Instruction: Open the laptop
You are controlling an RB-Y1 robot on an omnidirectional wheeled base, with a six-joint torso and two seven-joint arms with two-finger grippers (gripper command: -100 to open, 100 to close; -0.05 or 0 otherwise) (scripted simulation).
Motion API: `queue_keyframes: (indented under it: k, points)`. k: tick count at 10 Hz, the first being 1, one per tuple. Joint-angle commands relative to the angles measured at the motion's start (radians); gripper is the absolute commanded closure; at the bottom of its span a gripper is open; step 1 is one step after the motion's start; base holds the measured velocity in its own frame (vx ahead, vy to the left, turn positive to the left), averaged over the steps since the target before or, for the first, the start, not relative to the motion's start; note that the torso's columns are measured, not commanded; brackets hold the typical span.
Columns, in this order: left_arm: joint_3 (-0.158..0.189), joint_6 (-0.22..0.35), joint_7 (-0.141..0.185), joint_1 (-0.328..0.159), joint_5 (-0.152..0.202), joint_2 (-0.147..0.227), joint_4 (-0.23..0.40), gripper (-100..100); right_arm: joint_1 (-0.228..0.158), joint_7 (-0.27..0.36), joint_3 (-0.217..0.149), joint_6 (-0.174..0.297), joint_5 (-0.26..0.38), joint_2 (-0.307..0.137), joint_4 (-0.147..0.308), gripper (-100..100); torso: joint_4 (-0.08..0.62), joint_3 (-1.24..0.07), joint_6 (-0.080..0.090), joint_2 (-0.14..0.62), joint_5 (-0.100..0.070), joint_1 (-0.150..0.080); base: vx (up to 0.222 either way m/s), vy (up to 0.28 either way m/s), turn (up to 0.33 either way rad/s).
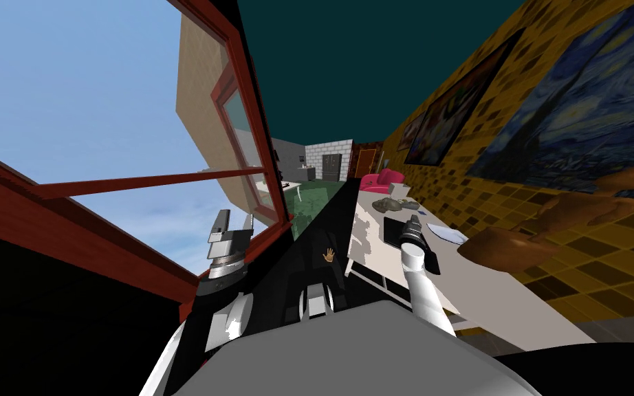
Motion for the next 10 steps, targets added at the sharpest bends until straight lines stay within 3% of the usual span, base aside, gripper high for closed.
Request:
queue_keyframes:
  k: [1,6,7,9,10]
  points:
    - [0.000,0.000,0.000,0.000,0.000,0.000,0.000,0,0.015,-0.056,-0.008,0.005,-0.001,0.013,-0.008,-100,0.000,0.000,0.000,0.000,0.000,0.000,0.006,-0.003,0.023]
    - [0.000,0.000,0.000,0.000,0.000,0.000,0.000,0,0.042,-0.190,-0.058,0.045,-0.016,0.132,-0.041,-100,0.000,0.000,0.000,0.000,0.000,0.000,0.005,-0.006,0.050]
    - [0.000,0.000,0.000,0.000,0.000,0.000,0.000,0,0.042,-0.190,-0.058,0.045,-0.016,0.137,-0.041,-100,0.000,0.000,0.000,0.000,0.000,0.000,0.000,0.000,0.000]
    - [0.000,0.000,0.000,0.000,0.000,0.000,0.000,0,0.047,-0.215,-0.067,0.053,-0.018,0.197,-0.047,-100,0.000,0.000,0.000,0.000,0.000,0.000,0.003,-0.003,0.017]
    - [0.000,0.000,0.000,0.000,0.000,0.000,0.000,0,0.047,-0.215,-0.067,0.053,-0.018,0.197,-0.047,-100,0.000,0.000,0.000,0.000,0.000,0.000,0.000,0.000,0.000]
